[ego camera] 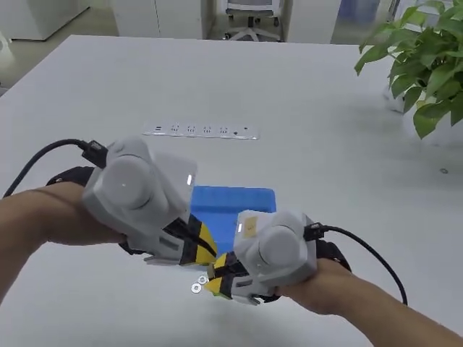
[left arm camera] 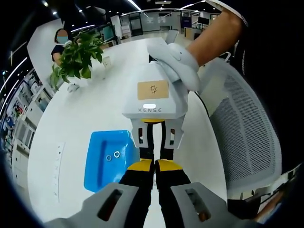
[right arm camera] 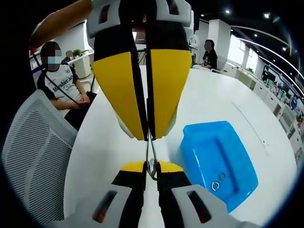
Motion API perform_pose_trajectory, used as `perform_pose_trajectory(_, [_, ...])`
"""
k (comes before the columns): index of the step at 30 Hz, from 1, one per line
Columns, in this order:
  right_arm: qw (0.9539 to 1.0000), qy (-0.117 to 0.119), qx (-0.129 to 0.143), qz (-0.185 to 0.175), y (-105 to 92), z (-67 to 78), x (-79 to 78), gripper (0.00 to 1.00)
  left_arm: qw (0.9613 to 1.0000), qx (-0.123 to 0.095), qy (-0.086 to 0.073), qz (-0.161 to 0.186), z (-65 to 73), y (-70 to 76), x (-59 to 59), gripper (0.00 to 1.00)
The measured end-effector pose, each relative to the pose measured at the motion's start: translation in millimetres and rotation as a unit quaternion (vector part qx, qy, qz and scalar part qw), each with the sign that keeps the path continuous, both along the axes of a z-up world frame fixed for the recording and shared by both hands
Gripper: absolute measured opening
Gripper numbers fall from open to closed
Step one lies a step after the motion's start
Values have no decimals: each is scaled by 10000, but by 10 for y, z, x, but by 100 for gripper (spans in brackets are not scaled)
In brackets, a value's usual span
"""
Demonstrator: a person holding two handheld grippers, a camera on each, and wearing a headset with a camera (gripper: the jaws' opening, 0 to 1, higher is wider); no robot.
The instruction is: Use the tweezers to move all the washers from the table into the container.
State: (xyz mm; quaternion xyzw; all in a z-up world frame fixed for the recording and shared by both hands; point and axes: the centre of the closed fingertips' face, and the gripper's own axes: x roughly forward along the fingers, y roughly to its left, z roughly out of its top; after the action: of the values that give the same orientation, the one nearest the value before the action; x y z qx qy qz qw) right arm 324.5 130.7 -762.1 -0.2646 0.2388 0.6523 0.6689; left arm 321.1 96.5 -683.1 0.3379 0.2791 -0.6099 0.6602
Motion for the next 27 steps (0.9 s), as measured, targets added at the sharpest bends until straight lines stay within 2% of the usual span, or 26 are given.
perform_pose_trajectory(10, [9998, -130, 60, -124, 1, 236, 107, 10, 9999, -86, -97, -22, 248, -6, 81, 5])
perform_pose_trajectory(15, [9995, -238, 91, -180, -1, 359, 211, 10, 9997, -60, -240, -87, 369, -32, 150, 5])
perform_pose_trajectory(21, [9989, -398, 91, -222, -30, 488, 370, 10, 9991, -84, -405, -119, 490, -58, 280, 5])
perform_pose_trajectory(27, [9982, -545, 55, -232, -70, 538, 549, 10, 9984, -110, -541, -103, 538, -95, 434, 5])
